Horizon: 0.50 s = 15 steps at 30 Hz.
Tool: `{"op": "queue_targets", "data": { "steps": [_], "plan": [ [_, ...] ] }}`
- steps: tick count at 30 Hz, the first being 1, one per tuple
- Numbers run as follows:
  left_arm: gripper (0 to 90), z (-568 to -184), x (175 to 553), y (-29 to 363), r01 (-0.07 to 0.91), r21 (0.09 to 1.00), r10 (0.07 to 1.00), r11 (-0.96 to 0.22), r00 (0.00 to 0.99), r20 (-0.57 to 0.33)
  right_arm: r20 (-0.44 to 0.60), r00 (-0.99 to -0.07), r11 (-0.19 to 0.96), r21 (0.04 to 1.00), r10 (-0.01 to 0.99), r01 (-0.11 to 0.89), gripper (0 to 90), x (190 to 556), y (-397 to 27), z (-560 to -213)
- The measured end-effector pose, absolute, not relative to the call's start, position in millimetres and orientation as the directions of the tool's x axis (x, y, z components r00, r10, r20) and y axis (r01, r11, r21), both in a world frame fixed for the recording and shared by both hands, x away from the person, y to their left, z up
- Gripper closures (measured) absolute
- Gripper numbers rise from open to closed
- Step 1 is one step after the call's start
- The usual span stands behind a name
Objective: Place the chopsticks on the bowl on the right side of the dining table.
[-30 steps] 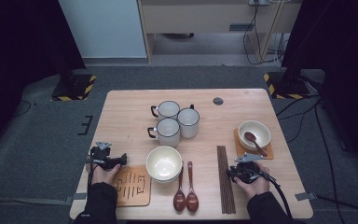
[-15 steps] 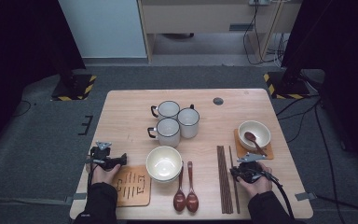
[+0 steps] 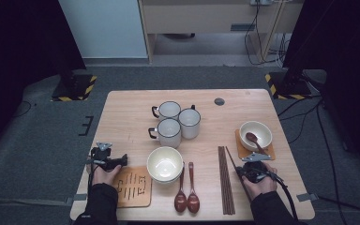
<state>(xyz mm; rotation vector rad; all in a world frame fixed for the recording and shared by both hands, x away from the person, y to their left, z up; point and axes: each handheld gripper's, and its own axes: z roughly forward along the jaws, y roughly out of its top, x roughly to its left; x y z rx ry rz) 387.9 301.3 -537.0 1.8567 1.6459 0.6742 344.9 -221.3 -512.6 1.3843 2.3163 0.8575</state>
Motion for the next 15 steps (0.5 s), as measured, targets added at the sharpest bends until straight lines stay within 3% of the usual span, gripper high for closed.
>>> {"op": "queue_targets", "data": {
  "steps": [15],
  "plan": [
    [0.0, -536.9, 387.9, 301.3, 0.71, 0.699, 0.993, -0.087, 0.119, 0.003, 0.027, -0.467, 0.352, 0.618, 0.884, 0.703, 81.5, 344.7, -218.6, -516.7]
  ]
}}
